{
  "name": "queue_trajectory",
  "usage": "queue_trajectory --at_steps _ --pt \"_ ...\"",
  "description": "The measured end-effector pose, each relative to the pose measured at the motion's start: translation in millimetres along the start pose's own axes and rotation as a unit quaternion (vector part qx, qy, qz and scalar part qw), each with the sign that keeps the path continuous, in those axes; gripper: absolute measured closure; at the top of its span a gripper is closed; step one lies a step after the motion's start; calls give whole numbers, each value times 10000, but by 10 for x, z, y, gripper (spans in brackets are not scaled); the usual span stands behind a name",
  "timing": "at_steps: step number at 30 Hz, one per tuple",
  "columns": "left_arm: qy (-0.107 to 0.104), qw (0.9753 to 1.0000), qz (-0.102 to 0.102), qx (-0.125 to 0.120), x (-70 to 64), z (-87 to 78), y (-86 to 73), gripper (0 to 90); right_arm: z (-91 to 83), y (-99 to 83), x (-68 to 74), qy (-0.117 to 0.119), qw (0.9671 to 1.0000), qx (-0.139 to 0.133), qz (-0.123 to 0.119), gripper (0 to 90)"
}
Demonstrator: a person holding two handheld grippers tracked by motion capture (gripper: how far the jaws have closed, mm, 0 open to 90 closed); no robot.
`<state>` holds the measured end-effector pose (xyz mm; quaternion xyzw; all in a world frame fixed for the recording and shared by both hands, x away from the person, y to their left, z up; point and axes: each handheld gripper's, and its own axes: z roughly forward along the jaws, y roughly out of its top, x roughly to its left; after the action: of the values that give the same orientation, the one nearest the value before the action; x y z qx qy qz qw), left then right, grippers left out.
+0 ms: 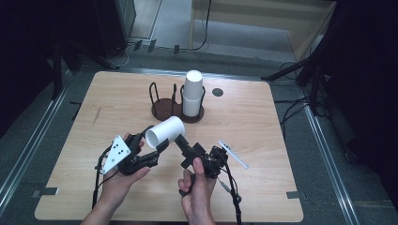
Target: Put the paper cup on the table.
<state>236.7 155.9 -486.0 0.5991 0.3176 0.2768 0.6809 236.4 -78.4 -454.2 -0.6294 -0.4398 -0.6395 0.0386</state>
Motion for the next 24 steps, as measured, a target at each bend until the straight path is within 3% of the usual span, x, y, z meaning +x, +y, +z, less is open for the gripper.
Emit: queue_trajectory --at_steps 5,6,8,9,10,14,16,17,20,24 --pt "-3 10000 14 -2 -8 6 -6 339 19 22 -41 70 9979 40 636 22" --pt "-4 10000 21 -10 -13 9 -9 339 25 25 -55 72 9961 66 877 25" --pt "-1 10000 29 -5 -16 9 -10 339 31 23 -62 63 9952 65 979 25" --pt "-11 10000 32 -10 -22 12 -12 339 43 20 -77 83 9930 96 1171 25" --pt "-11 10000 32 -10 -22 12 -12 339 43 20 -77 83 9930 96 1171 25" --pt "-41 10000 49 5 -35 20 -19 339 74 13 -97 207 9871 145 1578 24" --pt "-48 10000 57 7 -40 22 -21 339 106 9 -112 278 9814 224 1889 24" --pt "-57 10000 57 5 -43 24 -21 339 106 9 -112 278 9814 224 1889 24" --pt "-65 10000 49 15 -46 26 -25 339 149 -2 -120 365 9752 337 2157 18" --pt "-63 10000 60 23 -49 29 -36 339 185 -14 -139 339 9712 410 2320 16"
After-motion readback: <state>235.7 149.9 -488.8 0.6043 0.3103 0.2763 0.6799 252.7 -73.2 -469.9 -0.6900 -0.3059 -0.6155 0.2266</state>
